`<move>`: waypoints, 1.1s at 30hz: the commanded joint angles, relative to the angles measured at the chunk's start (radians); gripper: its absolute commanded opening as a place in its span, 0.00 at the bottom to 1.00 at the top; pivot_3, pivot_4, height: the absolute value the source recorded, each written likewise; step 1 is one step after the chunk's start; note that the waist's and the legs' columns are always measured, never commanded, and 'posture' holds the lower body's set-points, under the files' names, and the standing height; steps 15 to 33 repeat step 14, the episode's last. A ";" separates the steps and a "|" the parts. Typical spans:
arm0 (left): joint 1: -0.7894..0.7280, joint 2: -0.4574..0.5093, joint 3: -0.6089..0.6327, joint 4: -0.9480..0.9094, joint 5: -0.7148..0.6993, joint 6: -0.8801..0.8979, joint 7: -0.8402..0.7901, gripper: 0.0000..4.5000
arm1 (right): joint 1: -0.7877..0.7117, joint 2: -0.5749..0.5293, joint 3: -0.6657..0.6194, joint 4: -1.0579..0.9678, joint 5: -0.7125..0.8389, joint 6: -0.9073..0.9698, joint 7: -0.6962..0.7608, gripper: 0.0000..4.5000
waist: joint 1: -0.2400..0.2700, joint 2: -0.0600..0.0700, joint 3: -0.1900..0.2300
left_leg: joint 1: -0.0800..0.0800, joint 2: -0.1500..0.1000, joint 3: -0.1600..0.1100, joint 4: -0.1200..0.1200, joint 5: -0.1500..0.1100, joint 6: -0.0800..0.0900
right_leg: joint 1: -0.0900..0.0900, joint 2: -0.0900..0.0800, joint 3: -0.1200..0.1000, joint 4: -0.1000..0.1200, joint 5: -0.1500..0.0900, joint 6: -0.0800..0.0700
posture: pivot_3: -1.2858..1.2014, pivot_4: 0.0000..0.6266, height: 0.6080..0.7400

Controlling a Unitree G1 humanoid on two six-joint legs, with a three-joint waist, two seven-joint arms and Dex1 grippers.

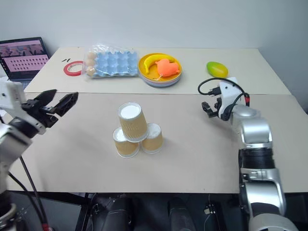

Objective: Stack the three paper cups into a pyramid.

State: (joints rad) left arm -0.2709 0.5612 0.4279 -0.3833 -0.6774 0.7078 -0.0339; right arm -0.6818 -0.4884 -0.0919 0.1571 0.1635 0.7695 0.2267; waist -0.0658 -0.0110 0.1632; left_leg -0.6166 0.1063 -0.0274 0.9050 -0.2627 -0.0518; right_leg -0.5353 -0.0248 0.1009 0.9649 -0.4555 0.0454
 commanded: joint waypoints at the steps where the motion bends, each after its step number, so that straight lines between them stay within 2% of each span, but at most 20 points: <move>1: -0.001 -0.120 -0.054 0.081 0.243 -0.196 0.177 1.00 | 0.045 0.033 -0.045 -0.066 -0.048 -0.083 -0.102 0.99 | 0.001 0.000 0.000 | 0.000 -0.001 0.000 0.000 0.000 0.000 | 0.000 -0.001 0.000 0.000 0.000 0.001 | 0.52 0.24 0.28; 5: -0.037 -0.223 -0.049 0.232 0.359 -0.334 0.266 1.00 | 0.125 0.082 -0.101 -0.110 -0.051 -0.118 -0.181 0.99 | 0.008 0.000 0.000 | -0.001 -0.001 0.000 0.000 0.000 0.000 | -0.001 0.000 0.000 0.001 0.000 0.001 | 0.52 0.24 0.28; 14: -0.098 -0.257 -0.063 0.450 0.412 -0.498 0.185 1.00 | 0.238 0.149 -0.109 -0.162 -0.083 -0.195 -0.247 0.99 | 0.019 0.000 -0.001 | -0.001 -0.001 -0.001 0.002 0.000 0.000 | -0.001 0.000 0.000 0.003 0.000 0.001 | 0.52 0.24 0.28; 33: -0.098 -0.257 -0.063 0.450 0.412 -0.498 0.185 1.00 | 0.238 0.149 -0.109 -0.162 -0.083 -0.195 -0.247 0.99 | 0.019 0.000 -0.001 | -0.001 -0.001 -0.001 0.002 0.000 0.000 | -0.001 0.000 0.000 0.003 0.000 0.001 | 0.52 0.24 0.28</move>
